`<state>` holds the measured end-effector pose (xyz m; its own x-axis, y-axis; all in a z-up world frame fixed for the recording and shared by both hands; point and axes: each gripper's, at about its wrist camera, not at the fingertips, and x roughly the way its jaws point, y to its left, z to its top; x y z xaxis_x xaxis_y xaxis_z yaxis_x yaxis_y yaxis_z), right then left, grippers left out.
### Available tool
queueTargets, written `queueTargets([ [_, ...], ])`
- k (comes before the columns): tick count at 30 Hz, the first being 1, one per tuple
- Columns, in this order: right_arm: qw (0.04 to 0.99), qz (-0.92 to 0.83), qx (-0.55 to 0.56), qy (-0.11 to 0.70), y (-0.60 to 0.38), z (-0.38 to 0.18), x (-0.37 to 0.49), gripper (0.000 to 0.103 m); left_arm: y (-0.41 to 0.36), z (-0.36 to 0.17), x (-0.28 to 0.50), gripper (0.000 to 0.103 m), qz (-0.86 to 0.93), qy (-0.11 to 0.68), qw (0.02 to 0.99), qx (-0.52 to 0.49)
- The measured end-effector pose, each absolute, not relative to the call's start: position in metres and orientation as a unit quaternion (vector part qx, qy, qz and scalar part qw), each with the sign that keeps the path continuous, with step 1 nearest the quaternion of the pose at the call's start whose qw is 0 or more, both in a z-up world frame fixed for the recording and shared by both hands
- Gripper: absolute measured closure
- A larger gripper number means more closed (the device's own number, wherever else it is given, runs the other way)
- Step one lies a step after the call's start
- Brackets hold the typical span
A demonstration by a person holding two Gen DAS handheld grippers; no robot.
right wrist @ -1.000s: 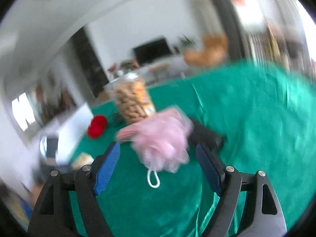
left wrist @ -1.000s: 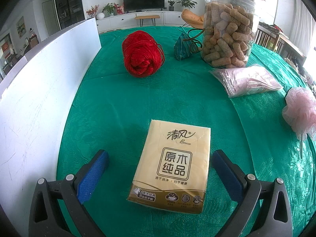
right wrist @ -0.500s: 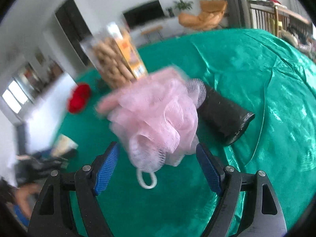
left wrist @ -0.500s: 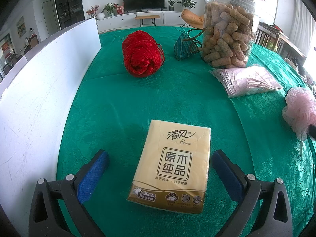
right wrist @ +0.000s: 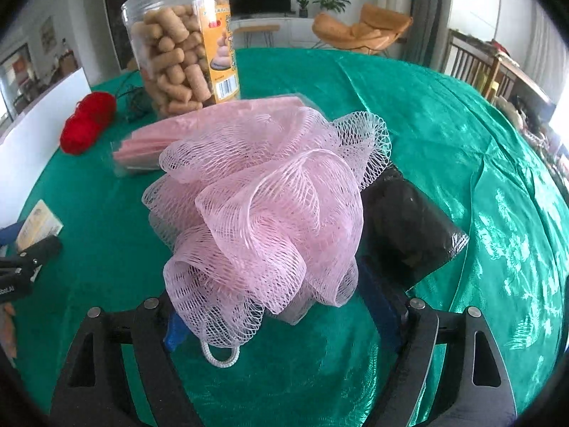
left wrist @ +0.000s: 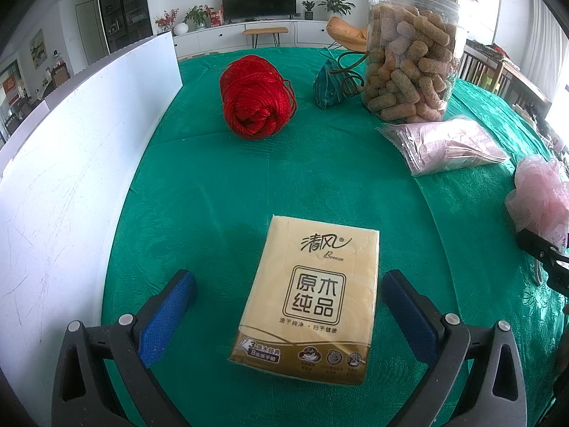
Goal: Organize soft objects
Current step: 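Grasp the beige tissue pack with the left tool while the right tool holds the puff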
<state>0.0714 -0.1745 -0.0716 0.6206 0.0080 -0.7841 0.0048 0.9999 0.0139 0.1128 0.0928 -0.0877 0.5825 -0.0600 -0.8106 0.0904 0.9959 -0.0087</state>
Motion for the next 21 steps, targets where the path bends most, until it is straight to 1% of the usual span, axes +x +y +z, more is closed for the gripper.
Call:
queueTargets([
  [9,0.902,0.003,0.009,0.432,-0.176,-0.069,0.07,0.018,0.093,-0.088,0.113,0.0,-0.042,0.455,0.889,0.016],
  [11,0.896,0.003,0.011,0.444,-0.176,-0.068,0.072,0.018,0.092,-0.088,0.113,0.0,-0.043,0.458,0.888,0.018],
  [13,0.889,0.003,0.022,0.457,-0.175,-0.062,0.077,0.018,0.094,-0.085,0.112,0.0,-0.044,0.487,0.872,0.018],
  [15,0.895,0.008,0.021,0.445,-0.172,-0.049,0.078,0.018,0.094,-0.084,0.112,0.0,-0.047,0.5,0.865,0.015],
  [17,0.9,0.013,0.008,0.436,-0.167,-0.041,0.088,0.018,0.095,-0.082,0.111,0.007,-0.047,0.497,0.866,0.008],
  [18,0.897,0.02,0.011,0.441,-0.166,-0.041,0.095,0.018,0.094,-0.08,0.109,0.027,-0.042,0.492,0.87,0.014],
  [19,0.894,0.027,0.019,0.446,-0.167,-0.042,0.1,0.023,0.093,-0.077,0.106,0.051,-0.049,0.482,0.875,0.018],
  [20,0.894,0.03,0.029,0.446,-0.169,-0.043,0.103,0.032,0.092,-0.073,0.104,0.051,-0.049,0.48,0.875,0.026],
  [21,0.893,0.025,0.029,0.448,-0.17,-0.042,0.106,0.07,0.091,-0.071,0.1,0.051,-0.053,0.48,0.875,0.023],
])
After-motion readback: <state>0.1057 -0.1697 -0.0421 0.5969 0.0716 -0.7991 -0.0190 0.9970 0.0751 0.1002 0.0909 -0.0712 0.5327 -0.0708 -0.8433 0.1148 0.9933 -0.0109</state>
